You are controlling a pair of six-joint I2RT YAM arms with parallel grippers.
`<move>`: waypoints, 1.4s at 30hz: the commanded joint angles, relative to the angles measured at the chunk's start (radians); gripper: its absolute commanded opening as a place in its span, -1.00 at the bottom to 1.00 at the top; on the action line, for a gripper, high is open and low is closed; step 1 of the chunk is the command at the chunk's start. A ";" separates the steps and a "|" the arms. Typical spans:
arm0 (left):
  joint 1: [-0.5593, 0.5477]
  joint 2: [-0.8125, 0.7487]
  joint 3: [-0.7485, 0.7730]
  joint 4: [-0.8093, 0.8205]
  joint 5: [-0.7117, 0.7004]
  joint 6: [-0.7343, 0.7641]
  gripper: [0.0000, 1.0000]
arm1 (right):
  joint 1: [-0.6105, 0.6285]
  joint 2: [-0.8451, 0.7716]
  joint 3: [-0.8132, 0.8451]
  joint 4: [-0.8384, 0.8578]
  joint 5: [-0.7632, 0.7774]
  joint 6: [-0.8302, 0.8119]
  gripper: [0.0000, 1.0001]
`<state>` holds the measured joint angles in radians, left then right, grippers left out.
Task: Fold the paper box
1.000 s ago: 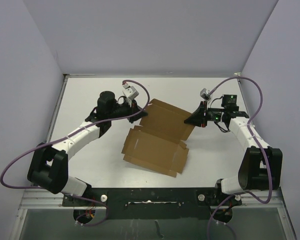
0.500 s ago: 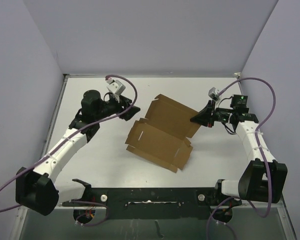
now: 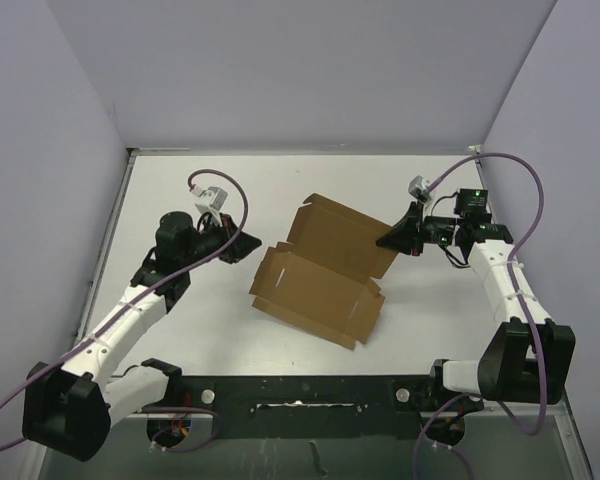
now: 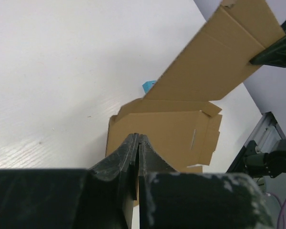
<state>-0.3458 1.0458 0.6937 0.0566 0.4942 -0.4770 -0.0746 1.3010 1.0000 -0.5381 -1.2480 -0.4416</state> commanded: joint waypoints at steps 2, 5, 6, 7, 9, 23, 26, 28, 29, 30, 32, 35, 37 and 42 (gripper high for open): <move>0.023 0.134 0.075 0.115 0.038 0.054 -1.00 | 0.009 -0.020 0.056 -0.025 -0.024 -0.047 -1.00; 0.014 0.189 0.121 0.101 0.108 0.110 -1.00 | 0.007 -0.030 0.060 -0.037 -0.039 -0.061 -1.00; 0.012 0.193 0.126 0.088 0.107 0.127 -1.00 | 0.007 -0.032 0.062 -0.044 -0.045 -0.068 -1.00; 0.013 0.188 0.120 0.085 0.104 0.138 -1.00 | 0.008 -0.034 0.065 -0.054 -0.052 -0.078 -1.00; 0.013 0.166 0.097 0.116 0.104 0.136 -0.98 | 0.007 -0.029 0.081 -0.090 -0.056 -0.117 -1.00; 0.081 0.072 -0.084 0.369 0.225 0.066 -0.63 | 0.008 -0.025 0.123 -0.213 -0.094 -0.226 -1.00; 0.079 0.103 -0.085 0.394 0.263 0.071 -0.62 | 0.009 -0.020 0.123 -0.213 -0.094 -0.226 -1.00; 0.078 0.128 -0.081 0.399 0.268 0.072 -0.62 | 0.010 -0.020 0.123 -0.214 -0.097 -0.226 -1.00; 0.076 0.139 -0.078 0.404 0.270 0.074 -0.62 | 0.010 -0.021 0.123 -0.214 -0.098 -0.226 -1.00; 0.076 0.150 -0.075 0.406 0.267 0.079 -0.62 | 0.010 -0.022 0.123 -0.215 -0.100 -0.227 -1.00; 0.070 0.172 -0.063 0.396 0.249 0.100 -0.65 | 0.010 -0.022 0.121 -0.214 -0.103 -0.228 -1.00; 0.062 0.207 -0.038 0.383 0.241 0.126 -0.72 | 0.010 -0.022 0.121 -0.215 -0.106 -0.227 -1.00; 0.056 0.232 -0.027 0.383 0.245 0.138 -0.73 | 0.010 -0.022 0.121 -0.215 -0.107 -0.227 -1.00; 0.037 0.292 -0.005 0.398 0.266 0.144 -0.73 | 0.011 -0.024 0.122 -0.218 -0.111 -0.232 -1.00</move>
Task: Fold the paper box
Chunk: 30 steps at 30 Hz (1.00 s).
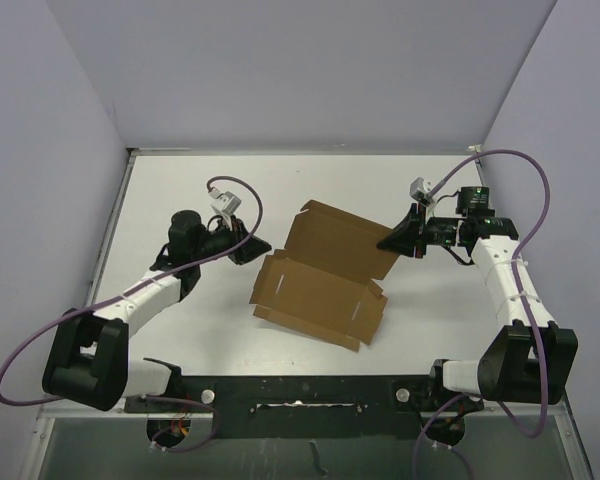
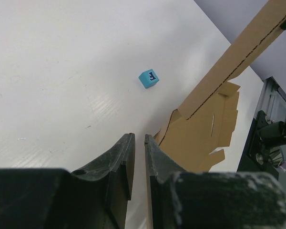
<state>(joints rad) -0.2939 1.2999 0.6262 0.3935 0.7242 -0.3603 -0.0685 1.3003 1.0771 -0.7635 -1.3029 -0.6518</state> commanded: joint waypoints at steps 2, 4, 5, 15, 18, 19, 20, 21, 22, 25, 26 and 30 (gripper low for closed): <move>-0.023 0.049 0.061 0.076 0.051 0.026 -0.73 | 0.004 -0.022 0.045 0.005 -0.057 -0.022 -1.00; -0.028 0.051 0.061 0.083 0.063 0.027 -0.73 | 0.004 -0.023 0.046 0.005 -0.057 -0.023 -1.00; -0.031 0.050 0.061 0.084 0.066 0.029 -0.72 | 0.005 -0.024 0.046 0.005 -0.058 -0.024 -1.00; -0.056 0.039 0.065 0.063 0.105 0.049 -0.69 | 0.006 -0.023 0.047 0.003 -0.055 -0.021 -1.00; -0.064 0.025 0.066 0.045 0.114 0.067 -0.65 | 0.006 -0.024 0.049 0.004 -0.053 -0.021 -1.00; -0.066 0.022 0.066 0.043 0.117 0.074 -0.64 | 0.006 -0.025 0.049 0.002 -0.054 -0.021 -1.00; -0.068 0.020 0.066 0.039 0.120 0.079 -0.62 | 0.006 -0.026 0.049 0.001 -0.057 -0.023 -1.00; -0.070 0.019 0.068 0.036 0.123 0.084 -0.61 | 0.006 -0.027 0.050 -0.002 -0.060 -0.027 -1.00; -0.071 0.019 0.069 0.032 0.126 0.089 -0.60 | 0.005 -0.028 0.051 -0.003 -0.064 -0.028 -1.00; -0.075 0.022 0.071 0.035 0.149 0.104 -0.60 | 0.006 -0.030 0.055 -0.014 -0.078 -0.035 -1.00; -0.076 0.022 0.072 0.038 0.159 0.111 -0.60 | 0.007 -0.030 0.057 -0.017 -0.084 -0.038 -1.00; -0.078 0.007 0.062 0.044 0.184 0.146 -0.58 | 0.007 -0.035 0.063 -0.035 -0.102 -0.057 -1.00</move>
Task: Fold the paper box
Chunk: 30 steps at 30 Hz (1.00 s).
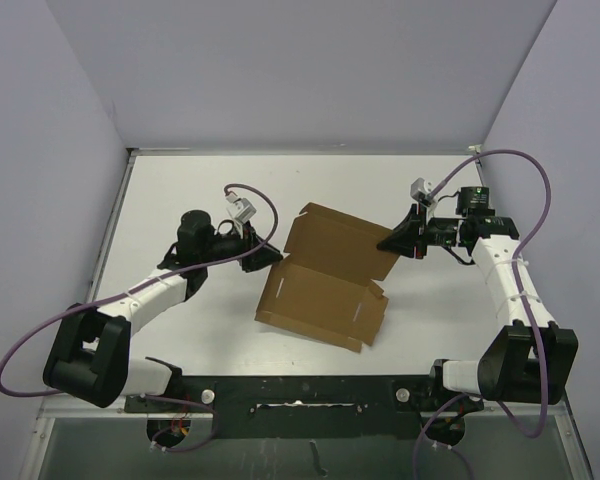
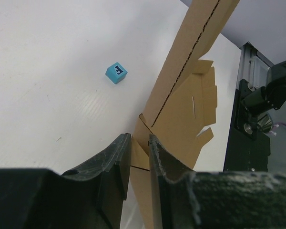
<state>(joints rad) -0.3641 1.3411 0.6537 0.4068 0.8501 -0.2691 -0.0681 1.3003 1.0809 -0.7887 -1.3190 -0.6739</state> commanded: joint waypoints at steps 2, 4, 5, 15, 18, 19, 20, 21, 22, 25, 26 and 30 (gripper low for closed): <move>-0.007 -0.037 0.027 0.045 0.075 0.068 -0.58 | 0.008 -0.037 0.063 -0.023 -0.101 -0.046 -1.00; -0.007 -0.033 0.019 0.071 0.092 0.073 -0.58 | 0.012 -0.038 0.065 -0.035 -0.112 -0.059 -1.00; -0.008 -0.030 0.018 0.080 0.100 0.074 -0.58 | 0.016 -0.038 0.065 -0.037 -0.112 -0.063 -1.00; -0.039 -0.023 -0.020 0.141 0.141 0.142 -0.58 | 0.026 -0.036 0.075 -0.067 -0.123 -0.093 -1.00; -0.039 -0.028 -0.023 0.153 0.153 0.153 -0.57 | 0.027 -0.032 0.075 -0.072 -0.126 -0.098 -1.00; -0.039 -0.032 -0.025 0.151 0.152 0.158 -0.57 | 0.028 -0.030 0.078 -0.081 -0.126 -0.106 -1.00; -0.040 -0.035 -0.029 0.151 0.152 0.165 -0.57 | 0.028 -0.030 0.082 -0.092 -0.127 -0.116 -1.00; -0.043 -0.036 -0.034 0.154 0.151 0.172 -0.57 | 0.028 -0.030 0.084 -0.101 -0.131 -0.126 -1.00; -0.044 -0.038 -0.038 0.156 0.148 0.180 -0.57 | 0.027 -0.031 0.086 -0.105 -0.135 -0.132 -1.00; -0.044 -0.041 -0.044 0.168 0.147 0.187 -0.57 | 0.028 -0.033 0.085 -0.109 -0.143 -0.137 -1.00; -0.044 -0.044 -0.046 0.171 0.147 0.192 -0.57 | 0.028 -0.032 0.086 -0.111 -0.146 -0.138 -1.00; -0.044 -0.080 -0.073 0.164 0.149 0.263 -0.55 | 0.028 -0.030 0.094 -0.138 -0.148 -0.162 -1.00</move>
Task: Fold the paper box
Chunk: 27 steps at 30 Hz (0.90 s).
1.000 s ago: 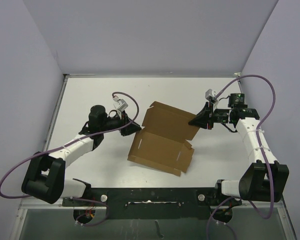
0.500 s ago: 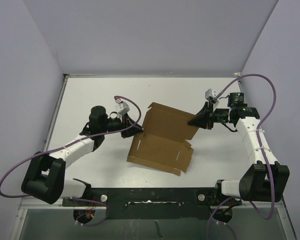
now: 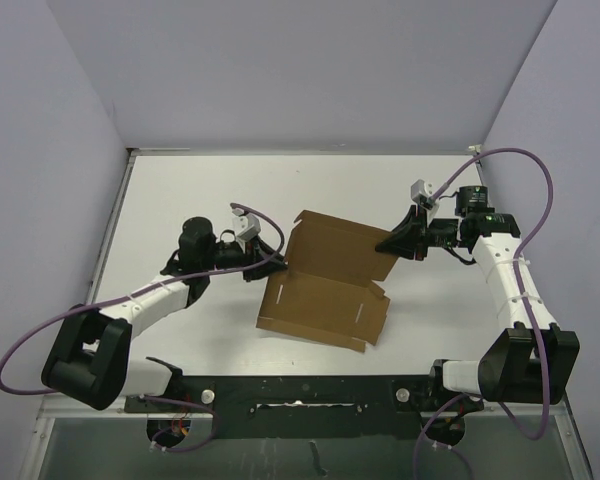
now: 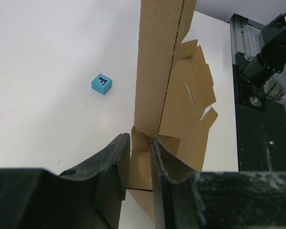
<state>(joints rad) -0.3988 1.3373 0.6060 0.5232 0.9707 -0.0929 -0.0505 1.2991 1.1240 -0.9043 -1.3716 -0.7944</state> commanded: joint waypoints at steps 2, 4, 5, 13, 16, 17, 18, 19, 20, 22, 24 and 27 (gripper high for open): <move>-0.009 -0.099 -0.047 0.058 0.013 0.120 -0.53 | 0.009 -0.033 0.051 -0.026 -0.097 -0.048 -1.00; -0.008 -0.104 -0.049 0.060 0.017 0.132 -0.52 | 0.010 -0.034 0.051 -0.027 -0.101 -0.048 -1.00; -0.008 -0.101 -0.044 0.061 0.023 0.133 -0.52 | 0.011 -0.034 0.052 -0.028 -0.103 -0.048 -1.00; -0.003 -0.077 -0.044 0.102 0.102 0.161 -0.51 | 0.011 -0.035 0.055 -0.042 -0.113 -0.061 -1.00; 0.003 -0.076 -0.027 0.054 0.119 0.190 -0.51 | 0.011 -0.035 0.057 -0.049 -0.115 -0.070 -1.00; 0.004 -0.079 -0.017 0.021 0.118 0.207 -0.51 | 0.011 -0.035 0.060 -0.060 -0.115 -0.080 -1.00; 0.004 -0.080 -0.008 -0.006 0.120 0.219 -0.50 | 0.011 -0.034 0.063 -0.072 -0.115 -0.094 -1.00; 0.005 -0.081 -0.002 -0.029 0.121 0.226 -0.50 | 0.011 -0.035 0.068 -0.086 -0.116 -0.109 -1.00; 0.006 -0.081 0.003 -0.041 0.124 0.233 -0.49 | 0.011 -0.035 0.073 -0.100 -0.118 -0.125 -1.00; 0.006 -0.078 0.011 -0.062 0.122 0.244 -0.47 | 0.011 -0.036 0.077 -0.122 -0.126 -0.152 -1.00; 0.006 -0.074 0.016 -0.072 0.119 0.250 -0.45 | 0.011 -0.037 0.079 -0.132 -0.131 -0.163 -1.00; 0.002 -0.064 0.019 -0.071 0.103 0.252 -0.42 | 0.012 -0.038 0.082 -0.146 -0.137 -0.178 -1.00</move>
<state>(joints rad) -0.3969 1.2663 0.5816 0.4725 1.0561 0.1226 -0.0444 1.2984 1.1561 -1.0210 -1.4067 -0.9165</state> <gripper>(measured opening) 0.282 0.040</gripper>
